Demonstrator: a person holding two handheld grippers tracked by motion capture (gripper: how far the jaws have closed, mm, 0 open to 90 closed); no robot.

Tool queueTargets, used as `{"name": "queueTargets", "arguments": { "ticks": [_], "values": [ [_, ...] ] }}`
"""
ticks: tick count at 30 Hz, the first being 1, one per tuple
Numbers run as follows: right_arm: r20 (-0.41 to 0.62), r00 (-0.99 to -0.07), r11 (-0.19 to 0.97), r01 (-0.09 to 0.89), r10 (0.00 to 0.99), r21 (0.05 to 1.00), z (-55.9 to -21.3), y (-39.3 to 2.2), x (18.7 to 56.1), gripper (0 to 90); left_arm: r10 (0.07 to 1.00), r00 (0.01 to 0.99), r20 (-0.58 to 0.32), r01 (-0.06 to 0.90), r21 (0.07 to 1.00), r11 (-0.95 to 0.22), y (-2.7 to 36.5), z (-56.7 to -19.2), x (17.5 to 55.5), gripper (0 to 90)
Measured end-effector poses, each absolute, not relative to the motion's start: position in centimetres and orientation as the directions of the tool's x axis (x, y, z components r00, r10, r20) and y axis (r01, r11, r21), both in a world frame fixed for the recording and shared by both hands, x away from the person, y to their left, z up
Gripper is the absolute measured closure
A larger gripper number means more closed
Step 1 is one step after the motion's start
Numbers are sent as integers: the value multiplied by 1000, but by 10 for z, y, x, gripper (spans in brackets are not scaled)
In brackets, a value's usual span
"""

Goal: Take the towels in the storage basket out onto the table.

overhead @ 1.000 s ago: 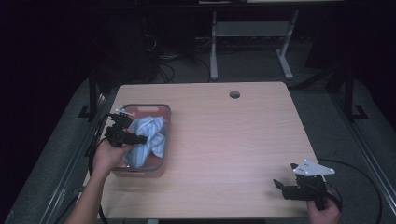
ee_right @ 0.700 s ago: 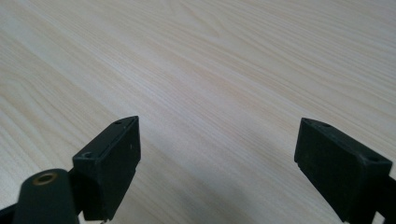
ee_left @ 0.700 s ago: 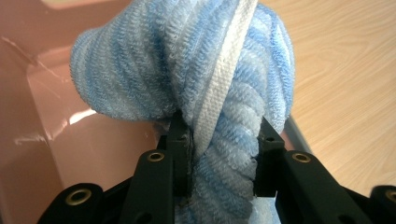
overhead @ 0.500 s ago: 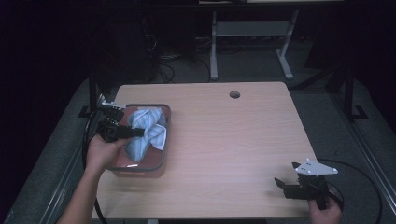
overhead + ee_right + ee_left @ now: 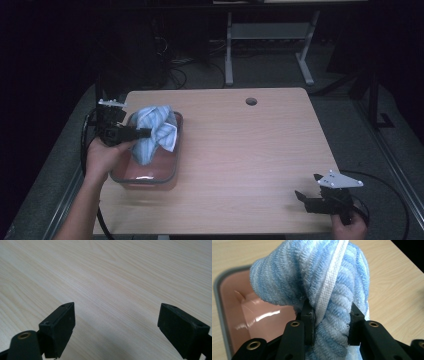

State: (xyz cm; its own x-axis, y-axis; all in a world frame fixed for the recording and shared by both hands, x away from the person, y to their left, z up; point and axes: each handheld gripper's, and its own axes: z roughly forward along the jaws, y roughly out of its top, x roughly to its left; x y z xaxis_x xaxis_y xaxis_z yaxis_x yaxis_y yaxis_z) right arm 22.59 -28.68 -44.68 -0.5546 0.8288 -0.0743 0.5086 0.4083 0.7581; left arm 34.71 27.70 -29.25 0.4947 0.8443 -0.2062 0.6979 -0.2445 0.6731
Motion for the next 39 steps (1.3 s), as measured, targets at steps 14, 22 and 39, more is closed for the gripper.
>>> {"name": "queueTargets", "arguments": {
  "ticks": [14,22,39],
  "values": [
    [-74,-549,404,510,833,759,-446,-287,226,139,830,526,-187,659,706,-259,268,-270,342,661],
    [-76,-539,395,507,839,766,-445,-290,226,139,811,551,-195,642,720,-263,256,-260,344,661],
    [-71,-545,396,507,835,766,-445,-289,225,139,755,626,-196,610,726,-317,211,-256,350,661]
  ]
}}
